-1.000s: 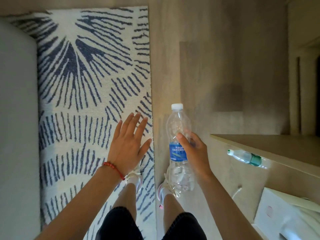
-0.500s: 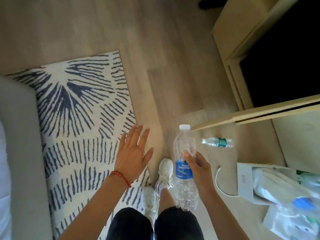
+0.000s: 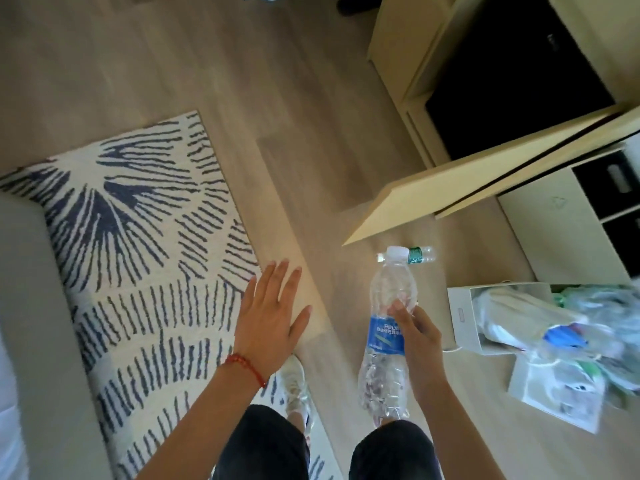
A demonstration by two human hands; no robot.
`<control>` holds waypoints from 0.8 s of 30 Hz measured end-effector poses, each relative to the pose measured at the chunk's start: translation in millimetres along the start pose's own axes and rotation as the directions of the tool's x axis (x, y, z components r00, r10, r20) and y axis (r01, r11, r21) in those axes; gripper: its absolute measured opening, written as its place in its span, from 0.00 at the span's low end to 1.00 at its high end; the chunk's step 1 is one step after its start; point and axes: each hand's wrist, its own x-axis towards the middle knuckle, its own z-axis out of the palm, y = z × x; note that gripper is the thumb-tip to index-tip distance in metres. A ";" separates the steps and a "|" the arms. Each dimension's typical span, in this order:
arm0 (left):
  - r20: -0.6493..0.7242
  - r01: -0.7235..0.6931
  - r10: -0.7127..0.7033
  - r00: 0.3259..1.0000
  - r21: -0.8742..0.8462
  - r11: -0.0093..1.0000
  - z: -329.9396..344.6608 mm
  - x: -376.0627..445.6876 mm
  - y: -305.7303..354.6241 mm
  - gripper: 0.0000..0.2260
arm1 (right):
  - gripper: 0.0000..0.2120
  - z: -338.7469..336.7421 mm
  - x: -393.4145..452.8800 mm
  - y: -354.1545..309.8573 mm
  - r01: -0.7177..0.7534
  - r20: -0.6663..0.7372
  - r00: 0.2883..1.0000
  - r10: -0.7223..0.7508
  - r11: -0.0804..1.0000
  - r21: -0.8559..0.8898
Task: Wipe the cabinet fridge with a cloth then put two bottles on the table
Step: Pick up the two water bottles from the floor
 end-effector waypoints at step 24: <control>-0.008 0.265 -0.268 0.963 -0.136 0.955 127.8 41.8 227.2 0.25 | 0.12 -245.1 132.4 -13.2 0.033 0.111 0.994 -0.006 0.969 -0.246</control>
